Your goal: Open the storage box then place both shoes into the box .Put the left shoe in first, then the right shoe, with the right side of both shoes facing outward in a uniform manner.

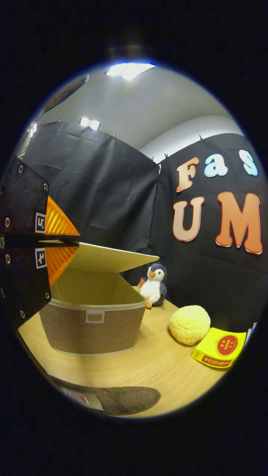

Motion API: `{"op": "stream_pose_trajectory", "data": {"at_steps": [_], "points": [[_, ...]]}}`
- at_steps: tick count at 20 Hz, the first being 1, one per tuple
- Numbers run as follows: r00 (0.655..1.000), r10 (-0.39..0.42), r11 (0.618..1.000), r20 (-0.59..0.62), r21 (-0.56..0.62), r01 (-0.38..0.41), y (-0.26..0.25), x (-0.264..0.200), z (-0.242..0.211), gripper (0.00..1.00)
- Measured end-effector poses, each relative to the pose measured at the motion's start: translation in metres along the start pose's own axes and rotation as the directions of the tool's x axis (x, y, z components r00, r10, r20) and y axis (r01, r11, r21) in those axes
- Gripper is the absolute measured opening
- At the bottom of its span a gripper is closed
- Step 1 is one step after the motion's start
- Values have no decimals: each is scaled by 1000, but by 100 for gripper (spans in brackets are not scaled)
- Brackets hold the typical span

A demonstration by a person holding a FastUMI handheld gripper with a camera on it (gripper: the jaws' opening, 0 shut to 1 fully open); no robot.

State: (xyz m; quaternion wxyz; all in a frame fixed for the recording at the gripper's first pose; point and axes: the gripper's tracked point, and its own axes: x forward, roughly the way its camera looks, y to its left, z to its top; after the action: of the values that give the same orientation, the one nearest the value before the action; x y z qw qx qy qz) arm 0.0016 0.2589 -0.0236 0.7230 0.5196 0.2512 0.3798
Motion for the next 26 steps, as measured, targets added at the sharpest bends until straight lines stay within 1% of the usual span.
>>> {"op": "stream_pose_trajectory", "data": {"at_steps": [4,7,8,10,15,18,20,22,24,25,26], "points": [[1000,-3,998,5,-55,3,36,35,-12,0],[999,-38,990,-25,-135,34,50,66,-29,0],[999,-39,988,-37,-147,34,55,75,-35,0],[998,-29,989,-54,-144,21,64,95,-46,0],[993,-39,990,-111,-138,24,74,145,-76,2],[989,-58,987,-136,-157,36,75,164,-94,2],[986,-87,980,-145,-188,59,70,171,-104,4],[977,-145,966,-153,-237,106,60,173,-112,10],[966,-191,954,-174,-264,141,46,177,-117,21],[962,-207,949,-179,-278,152,41,179,-119,38],[958,-223,941,-182,-297,162,39,177,-119,50]]}}
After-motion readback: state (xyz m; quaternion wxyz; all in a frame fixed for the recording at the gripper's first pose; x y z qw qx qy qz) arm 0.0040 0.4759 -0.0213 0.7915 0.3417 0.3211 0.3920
